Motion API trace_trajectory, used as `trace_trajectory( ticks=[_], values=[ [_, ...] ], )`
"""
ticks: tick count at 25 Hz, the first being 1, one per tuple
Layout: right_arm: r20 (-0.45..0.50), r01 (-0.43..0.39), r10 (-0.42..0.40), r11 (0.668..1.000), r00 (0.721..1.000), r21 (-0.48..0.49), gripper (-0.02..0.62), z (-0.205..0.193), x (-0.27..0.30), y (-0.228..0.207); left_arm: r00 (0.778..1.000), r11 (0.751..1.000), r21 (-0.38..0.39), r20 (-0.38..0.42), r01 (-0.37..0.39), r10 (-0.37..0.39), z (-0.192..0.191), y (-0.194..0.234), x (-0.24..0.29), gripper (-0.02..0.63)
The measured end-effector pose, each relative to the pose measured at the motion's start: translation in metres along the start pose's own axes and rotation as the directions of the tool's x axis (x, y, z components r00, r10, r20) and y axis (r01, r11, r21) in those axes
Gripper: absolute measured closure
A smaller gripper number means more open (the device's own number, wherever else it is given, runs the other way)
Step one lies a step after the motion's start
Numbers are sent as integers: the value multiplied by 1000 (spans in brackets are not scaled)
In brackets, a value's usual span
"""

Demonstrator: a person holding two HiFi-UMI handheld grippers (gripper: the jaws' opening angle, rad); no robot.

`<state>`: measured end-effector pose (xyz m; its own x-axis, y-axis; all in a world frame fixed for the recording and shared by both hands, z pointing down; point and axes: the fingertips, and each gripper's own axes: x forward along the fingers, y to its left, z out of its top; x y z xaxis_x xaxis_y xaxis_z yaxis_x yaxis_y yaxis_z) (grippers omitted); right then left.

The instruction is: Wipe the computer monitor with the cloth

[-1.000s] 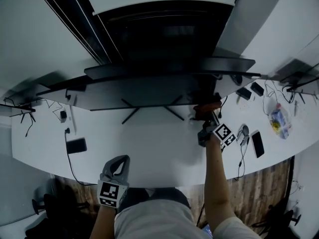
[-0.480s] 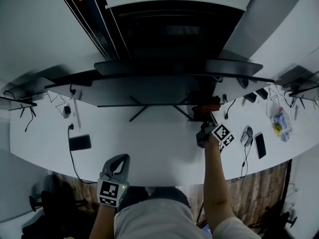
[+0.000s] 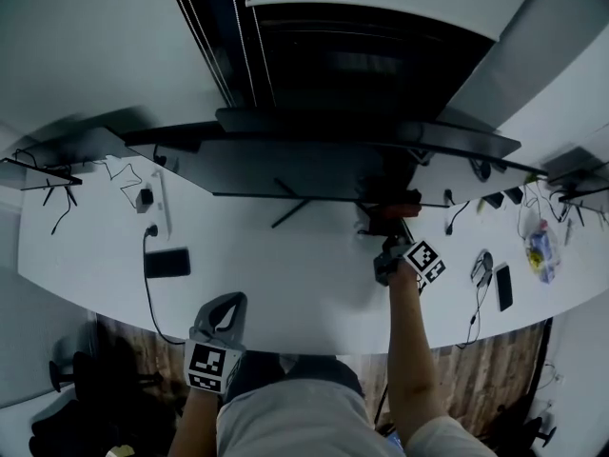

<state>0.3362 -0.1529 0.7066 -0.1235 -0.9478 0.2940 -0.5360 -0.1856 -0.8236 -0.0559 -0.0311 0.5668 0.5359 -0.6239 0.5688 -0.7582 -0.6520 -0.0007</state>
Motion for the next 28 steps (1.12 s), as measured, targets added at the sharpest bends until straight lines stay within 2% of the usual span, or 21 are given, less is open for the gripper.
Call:
trace_trajectory(
  ticks=[16, 28],
  values=[
    [-96, -19, 17, 1000, 995, -21, 497, -82, 37, 61, 999, 998, -59, 10, -33, 33, -32, 64, -42, 597],
    [-140, -29, 23, 999, 990, -35, 498, -143, 65, 106, 999, 997, -71, 31, -22, 24, -45, 118, -62, 597]
  ],
)
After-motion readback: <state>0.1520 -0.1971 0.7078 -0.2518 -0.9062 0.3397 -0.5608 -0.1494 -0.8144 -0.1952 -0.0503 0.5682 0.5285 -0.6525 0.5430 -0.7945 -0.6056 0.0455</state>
